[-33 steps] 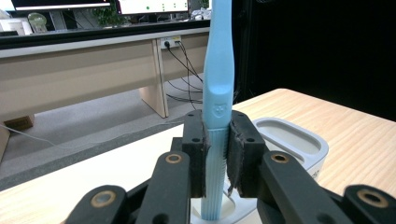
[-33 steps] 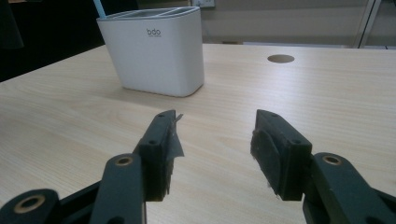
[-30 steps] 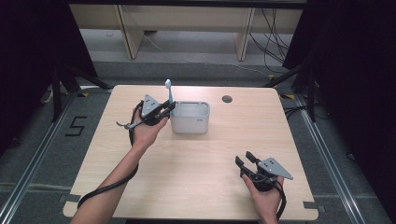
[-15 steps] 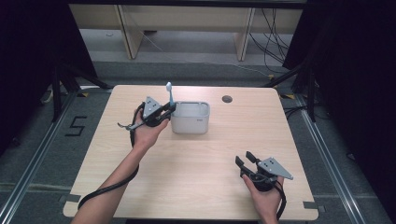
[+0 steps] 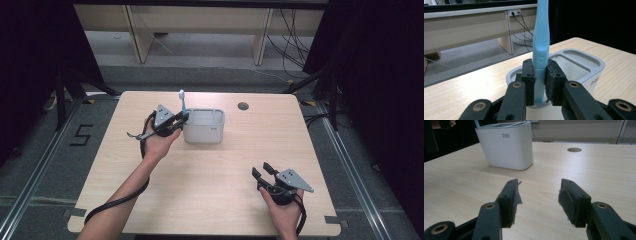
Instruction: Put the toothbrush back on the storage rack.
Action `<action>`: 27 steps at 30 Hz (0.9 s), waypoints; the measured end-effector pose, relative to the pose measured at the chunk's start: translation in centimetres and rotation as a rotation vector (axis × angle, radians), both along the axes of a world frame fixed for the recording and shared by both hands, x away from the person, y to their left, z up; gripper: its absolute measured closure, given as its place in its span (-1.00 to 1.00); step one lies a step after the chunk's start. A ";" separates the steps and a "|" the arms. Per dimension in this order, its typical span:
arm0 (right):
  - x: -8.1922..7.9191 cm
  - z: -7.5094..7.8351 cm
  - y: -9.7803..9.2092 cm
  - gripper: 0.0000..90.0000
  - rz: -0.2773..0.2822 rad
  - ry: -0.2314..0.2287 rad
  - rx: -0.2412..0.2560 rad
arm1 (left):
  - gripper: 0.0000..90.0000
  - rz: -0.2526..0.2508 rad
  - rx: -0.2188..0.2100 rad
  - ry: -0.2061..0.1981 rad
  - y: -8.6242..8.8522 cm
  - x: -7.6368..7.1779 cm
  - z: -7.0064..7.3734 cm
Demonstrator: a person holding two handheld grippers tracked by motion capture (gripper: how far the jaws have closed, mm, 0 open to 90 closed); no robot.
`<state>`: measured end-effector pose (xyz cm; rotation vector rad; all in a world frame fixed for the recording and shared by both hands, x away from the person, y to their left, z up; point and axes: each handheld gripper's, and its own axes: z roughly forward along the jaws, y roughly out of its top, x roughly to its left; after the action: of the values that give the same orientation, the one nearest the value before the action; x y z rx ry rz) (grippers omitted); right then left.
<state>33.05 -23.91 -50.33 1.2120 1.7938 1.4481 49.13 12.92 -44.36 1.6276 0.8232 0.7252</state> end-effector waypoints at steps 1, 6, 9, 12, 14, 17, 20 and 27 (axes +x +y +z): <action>0.0 0.0 0.0 0.11 -0.001 0.007 0.001 | 0.74 0.000 0.002 0.001 0.0 0.0 -0.1; 0.1 0.0 -0.1 0.11 -0.008 -0.008 -0.020 | 0.74 0.005 -0.002 0.012 -0.1 0.1 -0.4; 0.1 -0.1 -0.1 0.11 -0.008 -0.013 -0.024 | 0.74 0.005 -0.001 0.012 -0.1 0.2 -0.6; 0.1 -0.1 -0.1 0.11 -0.007 -0.015 -0.022 | 0.74 0.007 0.002 0.017 0.0 0.2 -0.7; 0.2 -0.1 -0.1 0.11 -0.008 -0.018 -0.013 | 0.74 0.008 -0.003 0.019 0.0 0.2 -0.8; 0.2 -0.1 -0.1 0.11 -0.003 -0.017 -0.017 | 0.73 0.009 -0.006 0.025 0.0 0.3 -0.8; 0.1 -0.1 -0.1 0.11 0.000 -0.003 -0.017 | 0.73 0.010 -0.007 0.028 0.0 0.3 -0.9; 0.1 -0.1 0.1 0.11 0.001 0.016 -0.005 | 0.73 0.012 -0.012 0.042 -0.1 0.4 -1.1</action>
<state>33.10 -23.85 -50.43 1.2243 1.8076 1.4378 49.57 12.84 -45.50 1.6329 0.8671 0.6949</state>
